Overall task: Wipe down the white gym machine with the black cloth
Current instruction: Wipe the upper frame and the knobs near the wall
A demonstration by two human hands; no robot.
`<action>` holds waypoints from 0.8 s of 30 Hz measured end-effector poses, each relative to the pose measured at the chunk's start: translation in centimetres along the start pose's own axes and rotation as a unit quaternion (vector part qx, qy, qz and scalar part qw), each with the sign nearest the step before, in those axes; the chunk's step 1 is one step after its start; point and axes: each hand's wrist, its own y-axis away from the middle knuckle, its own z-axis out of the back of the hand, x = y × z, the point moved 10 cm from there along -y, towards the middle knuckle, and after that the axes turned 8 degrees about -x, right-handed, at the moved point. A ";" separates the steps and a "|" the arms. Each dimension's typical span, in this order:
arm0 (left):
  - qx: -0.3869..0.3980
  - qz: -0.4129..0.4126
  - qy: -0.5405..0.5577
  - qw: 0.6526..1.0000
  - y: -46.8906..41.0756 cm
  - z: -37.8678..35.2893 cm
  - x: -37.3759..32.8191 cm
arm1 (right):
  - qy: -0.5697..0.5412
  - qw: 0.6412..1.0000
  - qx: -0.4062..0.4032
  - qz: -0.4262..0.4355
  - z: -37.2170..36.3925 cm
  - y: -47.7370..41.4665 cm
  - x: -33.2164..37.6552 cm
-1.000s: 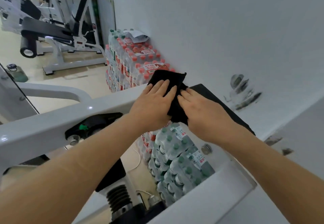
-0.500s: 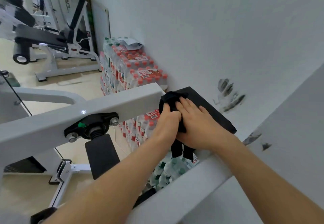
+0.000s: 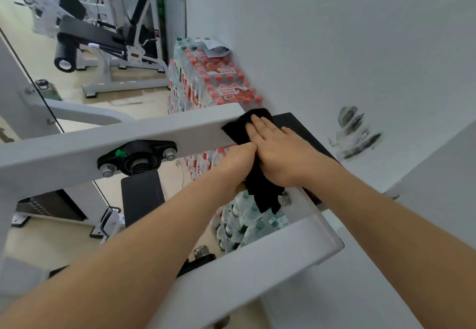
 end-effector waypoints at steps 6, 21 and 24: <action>0.149 -0.200 -0.426 0.870 6.3 -3.7 0.6 | -0.070 0.997 -0.019 -0.032 0.6 10.5 -0.2; 0.129 -0.482 -0.422 0.757 17.4 -1.5 0.9 | -0.661 0.489 -0.417 -0.388 -3.7 26.2 2.6; 0.128 -0.493 -0.379 0.773 17.8 -0.2 0.8 | -0.694 0.509 -0.393 -0.324 -3.6 23.8 8.3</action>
